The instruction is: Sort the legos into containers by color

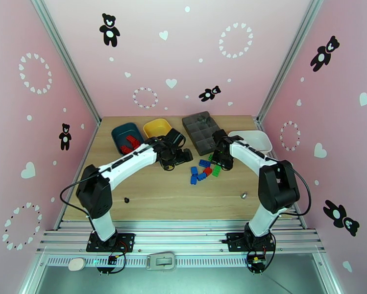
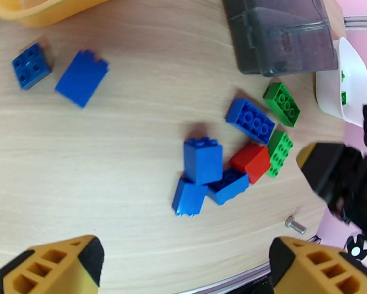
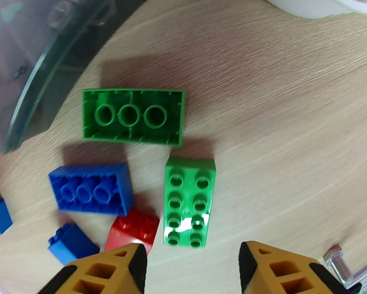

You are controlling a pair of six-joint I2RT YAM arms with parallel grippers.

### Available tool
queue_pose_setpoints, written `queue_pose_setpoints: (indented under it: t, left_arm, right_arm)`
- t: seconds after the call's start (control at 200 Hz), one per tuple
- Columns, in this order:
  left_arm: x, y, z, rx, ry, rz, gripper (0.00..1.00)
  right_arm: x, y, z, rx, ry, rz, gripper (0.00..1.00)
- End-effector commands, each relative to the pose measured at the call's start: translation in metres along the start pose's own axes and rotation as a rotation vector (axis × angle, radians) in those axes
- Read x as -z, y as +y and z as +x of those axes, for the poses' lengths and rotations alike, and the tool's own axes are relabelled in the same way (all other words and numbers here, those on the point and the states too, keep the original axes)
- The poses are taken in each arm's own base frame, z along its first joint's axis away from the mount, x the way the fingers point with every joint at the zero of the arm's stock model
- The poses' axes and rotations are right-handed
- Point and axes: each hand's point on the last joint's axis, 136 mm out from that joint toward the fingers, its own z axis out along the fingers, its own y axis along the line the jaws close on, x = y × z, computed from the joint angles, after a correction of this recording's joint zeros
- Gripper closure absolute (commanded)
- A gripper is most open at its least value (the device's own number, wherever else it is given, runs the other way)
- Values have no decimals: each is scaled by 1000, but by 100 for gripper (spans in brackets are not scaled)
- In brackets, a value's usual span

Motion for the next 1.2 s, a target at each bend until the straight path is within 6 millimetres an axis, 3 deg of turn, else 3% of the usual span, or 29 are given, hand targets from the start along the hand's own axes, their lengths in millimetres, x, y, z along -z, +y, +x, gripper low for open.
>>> queue_pose_setpoints:
  t: [0.0,0.505,0.711,0.976,1.196]
  left_arm:
    - [6,5,-4,19,-42,11,5]
    - [6,0,-5,-5,-28,14,5]
    - [-6,-12,-4,-20,16,40,5]
    - [-48,-69,3,-88,194,171,6]
    - [-74,-146,9,-102,339,380,6]
  right_arm:
    - [-13,2,1,-20,23,29,46]
    - [-53,-1,13,4,95,70,45]
    - [-41,-14,13,12,70,79,62]
    - [0,-39,-2,9,-5,40,67]
    - [36,-68,-47,-21,-99,35,68]
